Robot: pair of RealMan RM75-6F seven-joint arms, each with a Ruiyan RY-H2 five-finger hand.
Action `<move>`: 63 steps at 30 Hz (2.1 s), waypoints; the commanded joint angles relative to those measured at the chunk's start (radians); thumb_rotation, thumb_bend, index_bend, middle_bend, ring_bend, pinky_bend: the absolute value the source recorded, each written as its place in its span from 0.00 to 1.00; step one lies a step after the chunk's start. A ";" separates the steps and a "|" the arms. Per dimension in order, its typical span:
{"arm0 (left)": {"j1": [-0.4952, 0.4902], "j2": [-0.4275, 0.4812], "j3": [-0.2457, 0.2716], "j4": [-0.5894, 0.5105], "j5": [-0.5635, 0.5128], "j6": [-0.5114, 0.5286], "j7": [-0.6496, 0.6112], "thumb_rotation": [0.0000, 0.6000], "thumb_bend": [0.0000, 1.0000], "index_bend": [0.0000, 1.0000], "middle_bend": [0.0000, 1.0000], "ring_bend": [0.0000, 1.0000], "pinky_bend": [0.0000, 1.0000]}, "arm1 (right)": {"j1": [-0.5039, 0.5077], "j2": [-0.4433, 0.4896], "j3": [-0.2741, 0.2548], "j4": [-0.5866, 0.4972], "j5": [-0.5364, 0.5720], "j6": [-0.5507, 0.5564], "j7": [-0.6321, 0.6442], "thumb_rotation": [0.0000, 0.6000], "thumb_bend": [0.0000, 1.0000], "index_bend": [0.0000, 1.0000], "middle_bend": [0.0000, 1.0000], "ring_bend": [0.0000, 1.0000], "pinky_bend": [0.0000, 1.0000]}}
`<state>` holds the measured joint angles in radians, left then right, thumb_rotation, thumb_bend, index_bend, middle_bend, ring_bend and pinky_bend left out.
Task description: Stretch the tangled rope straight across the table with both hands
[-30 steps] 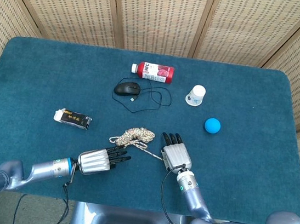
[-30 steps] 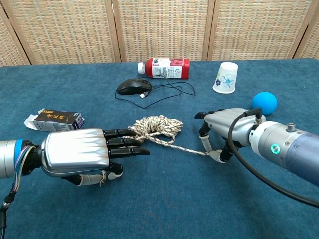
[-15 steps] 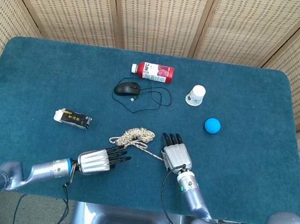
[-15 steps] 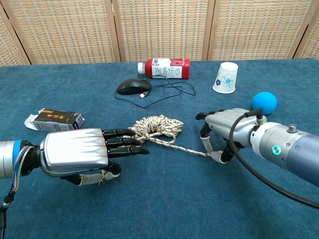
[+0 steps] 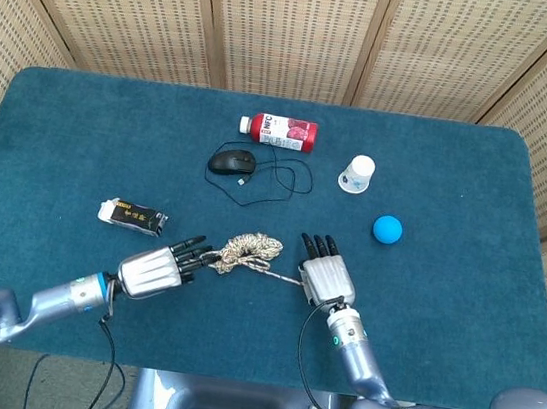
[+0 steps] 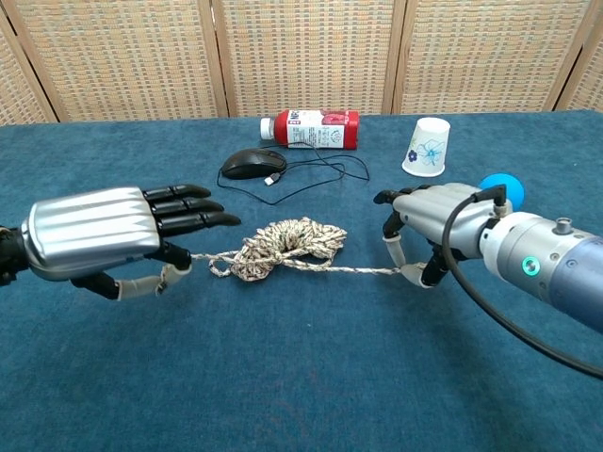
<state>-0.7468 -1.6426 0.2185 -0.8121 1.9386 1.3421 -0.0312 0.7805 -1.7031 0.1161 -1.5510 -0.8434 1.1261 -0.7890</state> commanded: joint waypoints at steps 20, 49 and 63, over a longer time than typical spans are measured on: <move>0.113 0.035 -0.054 0.313 -0.137 0.017 -0.111 1.00 0.58 0.85 0.00 0.00 0.00 | 0.011 0.021 0.055 0.228 -0.012 0.049 -0.074 1.00 0.55 0.75 0.00 0.00 0.00; 0.210 -0.038 -0.056 0.552 -0.204 -0.019 -0.336 1.00 0.00 0.00 0.00 0.00 0.00 | -0.034 0.049 0.081 0.287 0.005 0.001 -0.025 1.00 0.00 0.00 0.00 0.00 0.00; 0.302 0.299 -0.258 -0.059 -0.459 0.004 -0.387 1.00 0.00 0.00 0.00 0.00 0.00 | -0.192 0.341 0.063 -0.083 -0.268 0.167 0.253 1.00 0.00 0.00 0.00 0.00 0.00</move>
<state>-0.4979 -1.4706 0.0259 -0.6721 1.5695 1.3155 -0.4547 0.6511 -1.4514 0.2149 -1.5869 -0.9974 1.2433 -0.6387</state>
